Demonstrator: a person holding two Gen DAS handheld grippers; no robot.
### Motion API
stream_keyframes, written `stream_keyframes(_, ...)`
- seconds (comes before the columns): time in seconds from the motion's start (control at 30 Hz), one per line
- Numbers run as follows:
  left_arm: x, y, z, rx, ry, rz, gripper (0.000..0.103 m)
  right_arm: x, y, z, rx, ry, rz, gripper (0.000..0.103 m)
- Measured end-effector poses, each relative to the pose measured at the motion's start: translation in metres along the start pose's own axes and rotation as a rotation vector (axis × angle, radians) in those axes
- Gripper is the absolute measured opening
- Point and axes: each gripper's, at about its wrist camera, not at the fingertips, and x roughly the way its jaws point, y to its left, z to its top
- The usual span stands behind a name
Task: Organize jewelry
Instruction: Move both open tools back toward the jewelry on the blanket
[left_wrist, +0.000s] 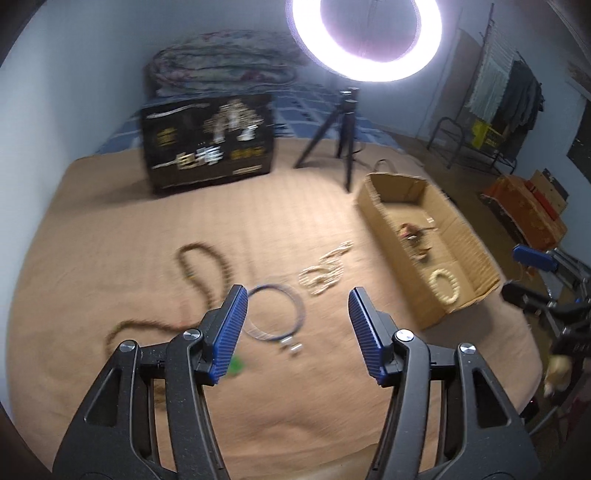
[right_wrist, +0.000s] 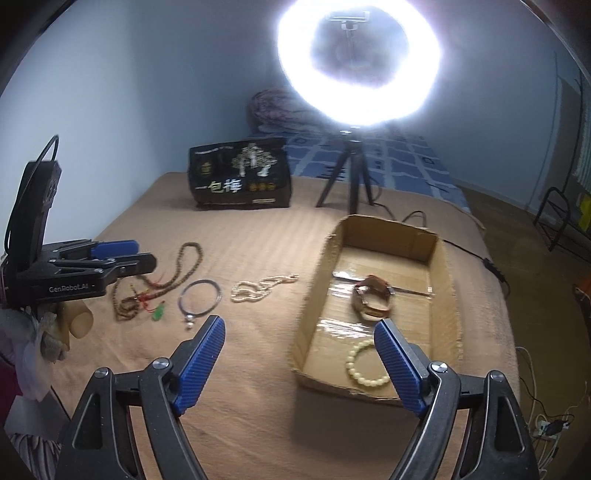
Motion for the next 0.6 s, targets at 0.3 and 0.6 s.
stream_keyframes(0.3, -0.015, 0.083, -0.048, -0.105, 0.056, 0.073, 0.059, 0.032, 0.046, -0.001, -0.064, 0.06, 0.08, 0.085)
stream_keyframes(0.6, -0.006, 0.116, -0.091, -0.164, 0.127, 0.059, 0.059, 0.081, 0.09, -0.009, -0.145, 0.147, 0.173, 0.064)
